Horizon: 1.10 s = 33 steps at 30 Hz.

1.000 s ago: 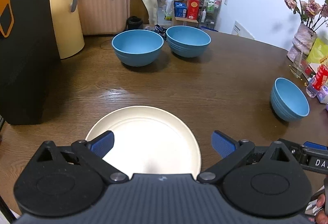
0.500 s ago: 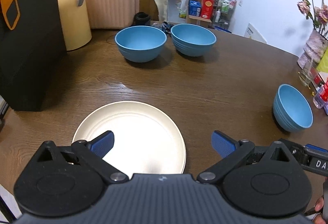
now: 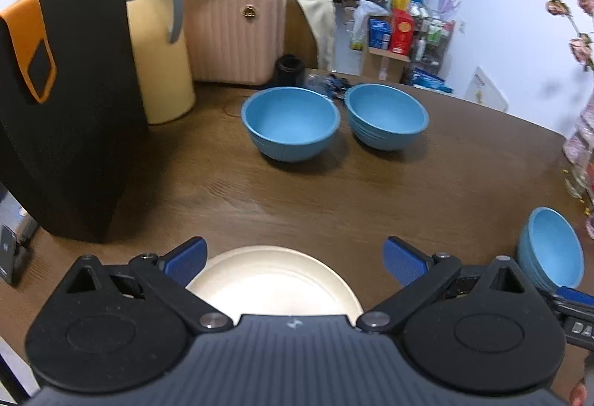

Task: Organize plates and bowls
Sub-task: 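Move both open tools toward the two blue bowls by the suitcase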

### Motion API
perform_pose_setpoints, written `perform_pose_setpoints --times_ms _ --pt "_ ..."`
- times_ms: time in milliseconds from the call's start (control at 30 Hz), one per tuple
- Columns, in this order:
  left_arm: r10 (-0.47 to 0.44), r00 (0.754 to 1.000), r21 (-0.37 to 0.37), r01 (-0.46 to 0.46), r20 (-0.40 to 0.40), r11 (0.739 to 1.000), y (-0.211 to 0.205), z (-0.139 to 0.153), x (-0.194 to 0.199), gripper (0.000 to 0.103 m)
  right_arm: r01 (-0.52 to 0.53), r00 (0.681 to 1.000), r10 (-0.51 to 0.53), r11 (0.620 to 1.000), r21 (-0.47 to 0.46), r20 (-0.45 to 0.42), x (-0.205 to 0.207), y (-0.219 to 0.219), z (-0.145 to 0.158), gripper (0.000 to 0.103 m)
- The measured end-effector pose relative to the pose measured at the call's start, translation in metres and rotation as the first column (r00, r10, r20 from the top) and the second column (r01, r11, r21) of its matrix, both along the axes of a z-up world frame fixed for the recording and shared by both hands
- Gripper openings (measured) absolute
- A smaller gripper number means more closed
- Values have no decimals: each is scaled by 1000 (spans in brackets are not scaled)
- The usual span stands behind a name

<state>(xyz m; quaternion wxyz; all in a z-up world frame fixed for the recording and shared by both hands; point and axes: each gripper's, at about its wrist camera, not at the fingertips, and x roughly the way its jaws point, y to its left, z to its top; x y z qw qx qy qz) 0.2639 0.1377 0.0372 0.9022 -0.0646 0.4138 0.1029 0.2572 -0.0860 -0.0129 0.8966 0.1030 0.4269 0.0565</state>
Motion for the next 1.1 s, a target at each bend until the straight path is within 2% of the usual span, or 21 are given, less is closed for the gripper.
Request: perform_pose_setpoints --times_ms 167,367,567,767,1100 --pt "0 1000 24 0 13 1000 21 16 23 103 -15 1000 15 1000 22 25 24 24 21 103" --pt "-4 1000 16 4 23 1000 43 31 53 103 -36 999 36 999 12 21 55 55 39 103" --pt "1 1000 13 -2 15 1000 63 41 86 103 -51 999 51 999 -11 -2 83 84 47 103" --pt "-2 1000 27 1 26 1000 80 56 114 103 -39 999 40 999 27 -36 108 105 53 103" --pt "6 1000 20 -7 2 1000 108 68 164 103 -7 996 9 1000 15 -89 153 138 56 103"
